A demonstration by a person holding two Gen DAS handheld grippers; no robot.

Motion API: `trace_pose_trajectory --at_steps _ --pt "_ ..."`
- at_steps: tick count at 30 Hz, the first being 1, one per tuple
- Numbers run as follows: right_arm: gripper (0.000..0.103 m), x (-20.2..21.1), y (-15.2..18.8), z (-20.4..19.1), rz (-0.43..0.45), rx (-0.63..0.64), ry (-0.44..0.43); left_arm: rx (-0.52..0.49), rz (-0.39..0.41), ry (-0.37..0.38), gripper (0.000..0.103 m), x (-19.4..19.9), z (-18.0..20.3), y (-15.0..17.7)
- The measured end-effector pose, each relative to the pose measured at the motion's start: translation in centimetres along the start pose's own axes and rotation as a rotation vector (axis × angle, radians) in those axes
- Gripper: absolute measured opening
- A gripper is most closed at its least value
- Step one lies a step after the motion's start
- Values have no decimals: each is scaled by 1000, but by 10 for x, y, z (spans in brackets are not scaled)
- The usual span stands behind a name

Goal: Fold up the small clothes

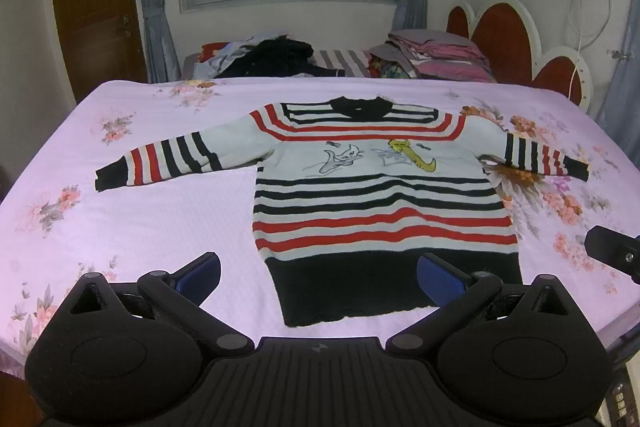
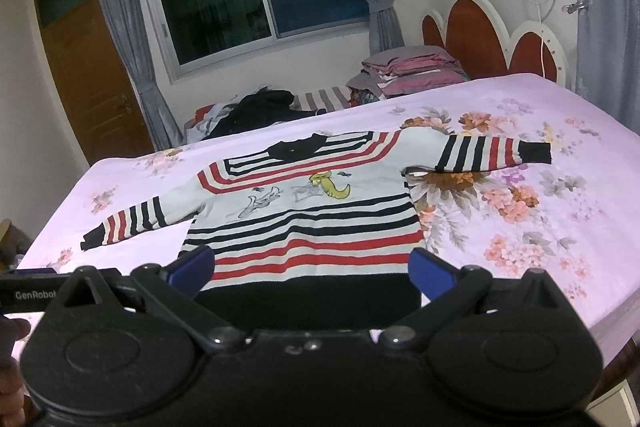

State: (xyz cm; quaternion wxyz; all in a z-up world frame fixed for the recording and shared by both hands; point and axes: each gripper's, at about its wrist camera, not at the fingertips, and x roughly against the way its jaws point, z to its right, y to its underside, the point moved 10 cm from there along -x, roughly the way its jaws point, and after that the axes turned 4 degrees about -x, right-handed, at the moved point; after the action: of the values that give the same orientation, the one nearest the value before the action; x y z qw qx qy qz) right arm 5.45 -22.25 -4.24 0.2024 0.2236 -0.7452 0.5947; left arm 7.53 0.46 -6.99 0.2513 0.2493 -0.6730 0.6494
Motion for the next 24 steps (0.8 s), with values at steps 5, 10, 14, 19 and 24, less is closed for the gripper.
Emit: trace_pose_trajectory --at_steps 5,10,14,19,24 --pt "103 0 0 0 0 -1 1 31 -10 22 103 -3 2 -1" --pt "103 -2 0 1 -2 -2 5 44 -30 28 103 -6 3 -1" --pt "103 -5 -2 3 -3 -2 11 38 -22 24 103 -7 2 -2" --pt "103 -12 -5 10 -4 -4 25 40 -11 19 103 -12 1 -8" --pt "103 -18 -9 16 -6 -6 32 33 -14 8 103 -22 4 -15"
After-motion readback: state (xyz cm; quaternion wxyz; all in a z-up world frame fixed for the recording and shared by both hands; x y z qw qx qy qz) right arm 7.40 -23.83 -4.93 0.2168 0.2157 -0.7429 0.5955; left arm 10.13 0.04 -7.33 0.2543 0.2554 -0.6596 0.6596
